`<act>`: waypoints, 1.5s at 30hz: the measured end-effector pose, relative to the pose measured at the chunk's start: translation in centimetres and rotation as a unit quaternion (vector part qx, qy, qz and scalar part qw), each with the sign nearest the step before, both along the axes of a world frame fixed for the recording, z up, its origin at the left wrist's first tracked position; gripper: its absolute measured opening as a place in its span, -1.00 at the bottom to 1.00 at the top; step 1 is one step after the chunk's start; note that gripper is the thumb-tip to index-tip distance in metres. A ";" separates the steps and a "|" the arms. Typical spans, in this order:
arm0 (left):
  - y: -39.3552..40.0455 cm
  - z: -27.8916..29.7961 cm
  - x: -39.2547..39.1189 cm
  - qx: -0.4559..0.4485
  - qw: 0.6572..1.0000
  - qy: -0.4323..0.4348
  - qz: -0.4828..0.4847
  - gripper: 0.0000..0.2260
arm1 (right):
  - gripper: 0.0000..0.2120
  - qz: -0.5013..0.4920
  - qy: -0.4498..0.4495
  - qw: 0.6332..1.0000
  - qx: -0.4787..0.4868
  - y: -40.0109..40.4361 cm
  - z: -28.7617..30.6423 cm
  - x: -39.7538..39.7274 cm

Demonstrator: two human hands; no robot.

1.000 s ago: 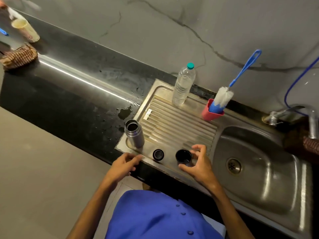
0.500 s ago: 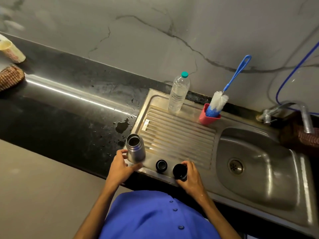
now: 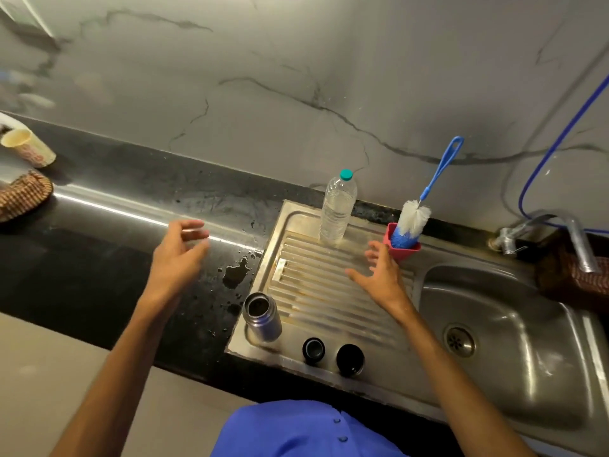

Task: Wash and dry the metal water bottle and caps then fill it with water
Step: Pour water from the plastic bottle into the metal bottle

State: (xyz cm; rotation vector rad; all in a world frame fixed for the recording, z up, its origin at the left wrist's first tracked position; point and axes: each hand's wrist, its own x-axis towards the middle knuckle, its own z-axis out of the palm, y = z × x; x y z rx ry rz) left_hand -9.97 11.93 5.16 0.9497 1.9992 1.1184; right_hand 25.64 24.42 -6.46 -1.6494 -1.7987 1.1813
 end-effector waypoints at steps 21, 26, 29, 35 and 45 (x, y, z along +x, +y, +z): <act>29.5 1.2 10.2 0.084 0.591 0.513 -0.617 -0.56 | -0.20 -0.027 0.103 0.994 -0.010 13.6 -1.7 -7.9; 30.4 -0.7 10.7 0.155 0.557 0.566 -0.588 -0.71 | -0.16 -0.043 0.083 0.996 0.004 13.6 -1.4 -7.9; 30.1 -1.0 10.6 0.133 0.601 0.619 -0.488 -0.47 | -0.19 -0.036 0.076 0.996 -0.010 13.5 -1.0 -8.4; 28.4 -1.3 10.8 0.084 0.712 0.530 -0.453 -0.36 | -0.18 -0.042 0.062 0.997 -0.004 12.8 -0.8 -8.6; 28.1 -1.5 8.2 0.084 0.865 0.255 -0.425 -0.64 | -0.19 -0.039 0.057 0.998 -0.004 12.5 -0.6 -8.0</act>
